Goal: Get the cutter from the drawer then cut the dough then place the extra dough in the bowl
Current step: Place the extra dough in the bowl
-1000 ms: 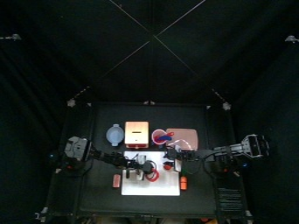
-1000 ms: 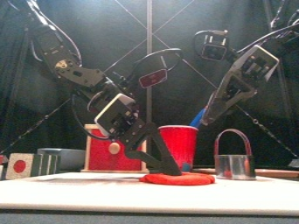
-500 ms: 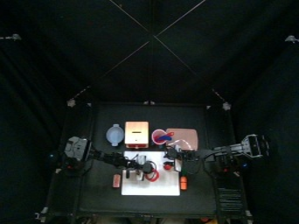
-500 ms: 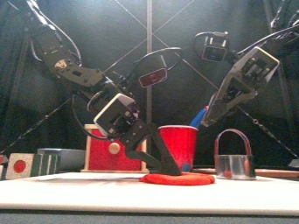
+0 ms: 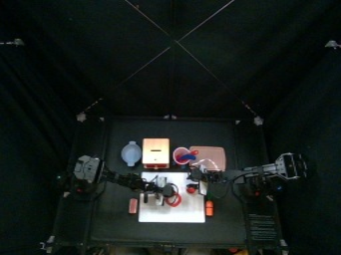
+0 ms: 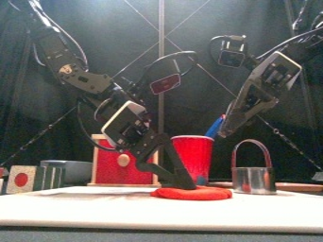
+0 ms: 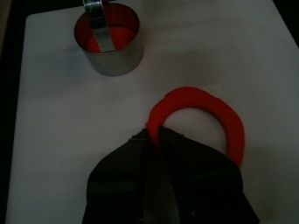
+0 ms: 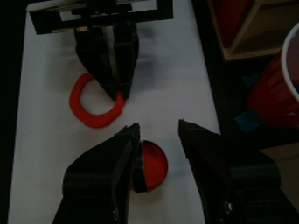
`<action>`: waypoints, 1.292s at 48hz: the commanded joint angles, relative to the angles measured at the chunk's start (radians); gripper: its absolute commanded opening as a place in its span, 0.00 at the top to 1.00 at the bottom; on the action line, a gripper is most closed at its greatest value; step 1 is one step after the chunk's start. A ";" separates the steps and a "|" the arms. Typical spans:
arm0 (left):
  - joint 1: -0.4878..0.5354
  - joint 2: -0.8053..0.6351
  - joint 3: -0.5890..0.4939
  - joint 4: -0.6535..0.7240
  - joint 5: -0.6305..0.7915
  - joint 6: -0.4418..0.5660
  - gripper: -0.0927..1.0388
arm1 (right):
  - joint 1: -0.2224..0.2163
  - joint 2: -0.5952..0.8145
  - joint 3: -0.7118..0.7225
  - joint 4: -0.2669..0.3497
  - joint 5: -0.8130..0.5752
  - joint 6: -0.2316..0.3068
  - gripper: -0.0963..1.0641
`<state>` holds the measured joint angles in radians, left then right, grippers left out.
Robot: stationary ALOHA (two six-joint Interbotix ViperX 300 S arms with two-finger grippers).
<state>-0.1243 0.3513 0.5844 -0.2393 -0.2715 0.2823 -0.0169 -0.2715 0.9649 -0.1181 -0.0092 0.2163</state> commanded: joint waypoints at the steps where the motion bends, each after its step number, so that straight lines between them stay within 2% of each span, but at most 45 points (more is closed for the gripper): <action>1: 0.002 -0.029 -0.015 0.011 -0.011 -0.002 0.39 | -0.006 -0.018 -0.008 0.002 0.000 -0.002 0.23; 14: 0.011 -0.137 -0.005 0.054 -0.084 -0.005 0.39 | -0.018 -0.018 -0.011 0.003 0.009 0.000 0.23; 32: 0.086 -0.390 0.143 0.054 -0.164 -0.003 0.39 | -0.023 -0.018 -0.015 -0.003 0.025 -0.002 0.23; 46: 0.245 -0.609 0.265 0.063 -0.249 -0.002 0.39 | -0.034 -0.018 -0.015 -0.005 0.028 -0.003 0.23; 62: 0.494 -0.910 0.459 0.055 -0.261 -0.009 0.39 | -0.046 -0.018 -0.015 -0.014 0.054 -0.005 0.23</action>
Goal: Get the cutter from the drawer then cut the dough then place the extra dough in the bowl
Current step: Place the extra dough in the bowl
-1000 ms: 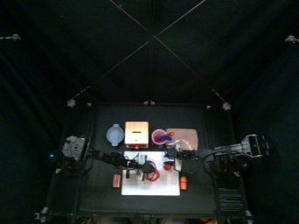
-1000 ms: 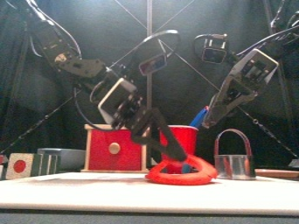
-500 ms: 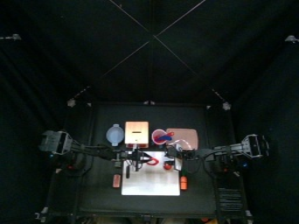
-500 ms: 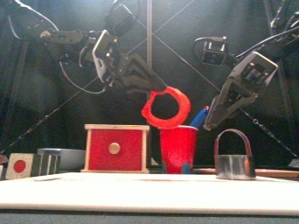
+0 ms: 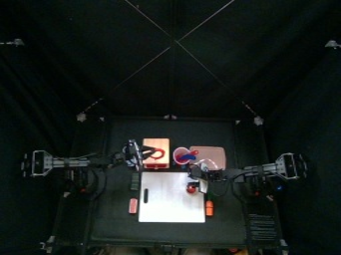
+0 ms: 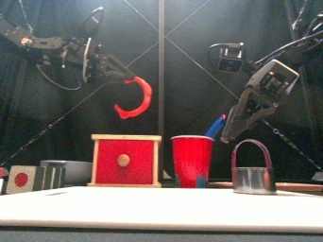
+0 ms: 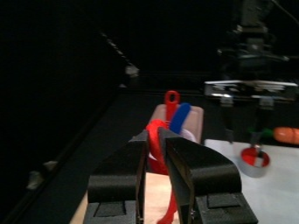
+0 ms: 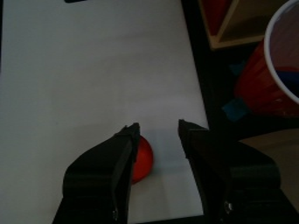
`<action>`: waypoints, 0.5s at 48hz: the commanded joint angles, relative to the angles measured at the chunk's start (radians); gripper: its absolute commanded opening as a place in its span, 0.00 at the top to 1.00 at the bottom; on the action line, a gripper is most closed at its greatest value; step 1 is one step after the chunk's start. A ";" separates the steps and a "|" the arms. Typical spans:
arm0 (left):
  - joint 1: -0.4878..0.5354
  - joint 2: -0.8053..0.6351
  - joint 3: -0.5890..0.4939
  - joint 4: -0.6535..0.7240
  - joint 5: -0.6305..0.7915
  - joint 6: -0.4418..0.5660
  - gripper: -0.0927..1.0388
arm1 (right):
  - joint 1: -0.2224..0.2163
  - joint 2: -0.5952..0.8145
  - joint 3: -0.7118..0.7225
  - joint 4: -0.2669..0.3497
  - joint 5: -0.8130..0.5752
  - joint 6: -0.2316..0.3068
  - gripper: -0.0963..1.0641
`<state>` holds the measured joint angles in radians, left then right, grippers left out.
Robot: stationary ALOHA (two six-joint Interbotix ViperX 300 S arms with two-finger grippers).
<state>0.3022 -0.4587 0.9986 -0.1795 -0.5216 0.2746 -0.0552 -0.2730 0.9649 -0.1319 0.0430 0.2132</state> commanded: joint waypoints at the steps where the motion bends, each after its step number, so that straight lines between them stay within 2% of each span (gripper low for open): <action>1: 0.083 -0.127 0.066 -0.011 -0.011 -0.002 0.39 | -0.009 -0.017 -0.015 0.000 0.000 -0.002 0.23; 15: 0.178 -0.376 0.224 -0.112 0.009 -0.002 0.39 | -0.014 -0.017 -0.014 0.000 0.002 -0.005 0.23; 24: 0.181 -0.354 0.268 -0.155 0.087 -0.005 0.39 | -0.017 -0.015 -0.012 0.000 0.000 0.002 0.23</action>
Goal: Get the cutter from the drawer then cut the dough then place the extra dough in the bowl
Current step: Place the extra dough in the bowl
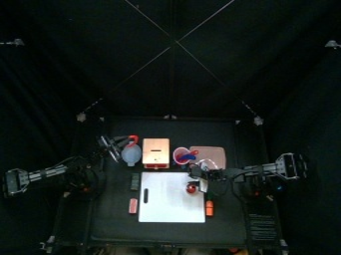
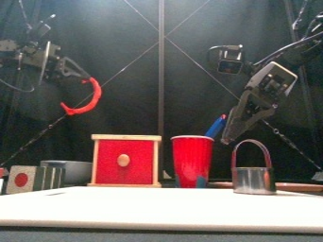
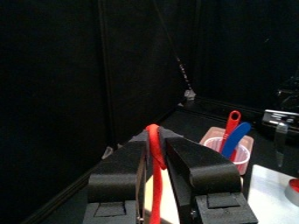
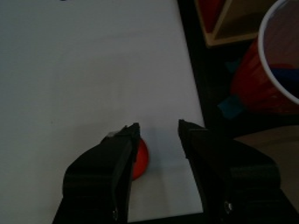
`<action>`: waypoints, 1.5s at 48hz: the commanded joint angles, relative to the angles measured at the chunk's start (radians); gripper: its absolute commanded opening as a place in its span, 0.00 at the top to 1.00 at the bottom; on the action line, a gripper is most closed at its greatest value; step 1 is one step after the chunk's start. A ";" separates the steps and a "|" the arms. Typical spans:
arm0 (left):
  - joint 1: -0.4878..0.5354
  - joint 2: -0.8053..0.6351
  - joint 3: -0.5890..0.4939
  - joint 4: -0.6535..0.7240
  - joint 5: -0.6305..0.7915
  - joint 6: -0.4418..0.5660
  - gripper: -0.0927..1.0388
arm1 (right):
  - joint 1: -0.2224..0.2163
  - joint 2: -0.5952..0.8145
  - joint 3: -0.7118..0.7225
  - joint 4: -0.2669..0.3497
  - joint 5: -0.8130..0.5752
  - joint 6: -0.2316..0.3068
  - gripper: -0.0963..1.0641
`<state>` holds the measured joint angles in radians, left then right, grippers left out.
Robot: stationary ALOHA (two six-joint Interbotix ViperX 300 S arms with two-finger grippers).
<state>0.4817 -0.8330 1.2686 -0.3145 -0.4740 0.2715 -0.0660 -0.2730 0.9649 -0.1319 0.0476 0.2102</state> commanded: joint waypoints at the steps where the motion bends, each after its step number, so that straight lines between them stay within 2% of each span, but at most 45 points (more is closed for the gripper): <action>1: -0.002 0.029 0.000 -0.026 0.052 -0.002 0.39 | -0.006 -0.017 -0.011 0.003 -0.003 0.005 0.23; 8: -0.015 0.121 0.000 -0.061 0.112 0.000 0.39 | -0.005 -0.015 -0.011 0.006 0.012 0.006 0.23; 16: -0.014 0.236 0.003 -0.072 0.124 0.002 0.39 | 0.002 -0.017 -0.012 0.008 0.031 0.006 0.23; 24: -0.015 0.288 0.006 -0.081 0.124 0.000 0.36 | 0.003 -0.017 -0.014 0.018 0.052 0.006 0.23; 30: -0.029 0.281 0.011 -0.089 0.124 0.000 0.32 | 0.003 -0.015 -0.014 0.029 0.057 0.008 0.23; 35: -0.048 0.267 0.031 -0.107 0.117 -0.002 0.22 | 0.008 -0.017 -0.014 0.048 0.058 0.006 0.23; 44: -0.046 0.212 0.066 -0.252 0.075 -0.002 0.10 | 0.012 -0.017 -0.014 0.060 0.058 0.006 0.23; 62: -0.097 0.130 0.069 -0.604 0.098 -0.008 0.10 | 0.005 -0.017 -0.034 0.051 0.040 0.003 0.23; 72: -0.156 0.132 0.044 -0.627 0.132 -0.006 0.10 | 0.003 -0.017 -0.034 0.052 0.018 0.003 0.23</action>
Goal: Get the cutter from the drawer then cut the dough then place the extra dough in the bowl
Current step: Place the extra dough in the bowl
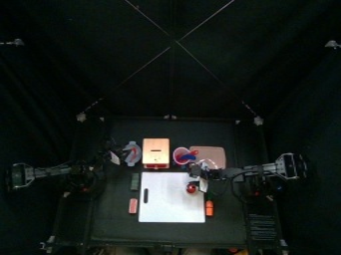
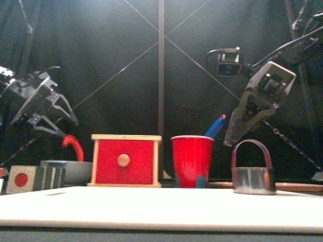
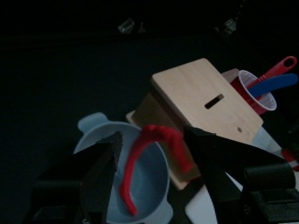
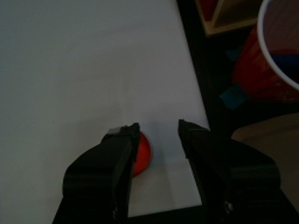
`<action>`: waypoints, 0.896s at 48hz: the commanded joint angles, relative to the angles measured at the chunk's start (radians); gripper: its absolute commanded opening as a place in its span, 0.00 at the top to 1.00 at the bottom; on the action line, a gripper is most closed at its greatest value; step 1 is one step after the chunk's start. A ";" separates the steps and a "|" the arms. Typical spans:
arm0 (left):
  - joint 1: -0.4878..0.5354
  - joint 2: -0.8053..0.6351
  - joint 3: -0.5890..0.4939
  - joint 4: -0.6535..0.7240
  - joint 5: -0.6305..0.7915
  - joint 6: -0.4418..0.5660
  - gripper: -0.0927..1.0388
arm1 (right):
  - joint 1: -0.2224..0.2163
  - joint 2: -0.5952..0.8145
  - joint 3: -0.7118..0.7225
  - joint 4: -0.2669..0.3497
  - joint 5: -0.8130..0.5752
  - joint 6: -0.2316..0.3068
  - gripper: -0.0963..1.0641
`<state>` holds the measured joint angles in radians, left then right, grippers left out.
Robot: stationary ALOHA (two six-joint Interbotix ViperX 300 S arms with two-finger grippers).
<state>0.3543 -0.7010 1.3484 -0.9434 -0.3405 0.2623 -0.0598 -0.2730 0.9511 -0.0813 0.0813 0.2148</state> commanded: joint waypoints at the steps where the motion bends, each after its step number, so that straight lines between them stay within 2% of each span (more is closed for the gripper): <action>1: -0.031 0.000 -0.037 0.005 -0.005 0.003 0.10 | -0.003 -0.017 -0.020 0.002 -0.015 0.000 0.23; 9: -0.041 0.000 -0.041 0.072 -0.012 0.008 0.10 | -0.003 -0.018 -0.031 -0.003 -0.017 -0.017 0.23; 17: -0.137 -0.002 -0.100 0.265 -0.009 0.009 0.10 | -0.003 -0.041 -0.052 -0.089 -0.067 -0.014 0.23; 26: -0.249 -0.003 -0.147 0.555 -0.063 0.003 0.10 | -0.008 -0.077 -0.057 -0.178 -0.276 -0.017 0.23; 30: -0.293 -0.002 -0.141 0.664 -0.126 0.003 0.10 | -0.025 -0.091 -0.051 -0.215 -0.388 -0.017 0.23; 36: -0.334 0.000 -0.118 0.749 -0.212 0.003 0.10 | -0.058 -0.098 -0.035 -0.245 -0.538 -0.015 0.23; 43: -0.341 0.006 -0.089 0.755 -0.261 0.002 0.10 | -0.101 -0.092 -0.012 -0.242 -0.629 -0.008 0.23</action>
<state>0.0138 -0.6980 1.2625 -0.1917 -0.5768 0.2638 -0.1381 -0.3497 0.9403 -0.3267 -0.5001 0.2010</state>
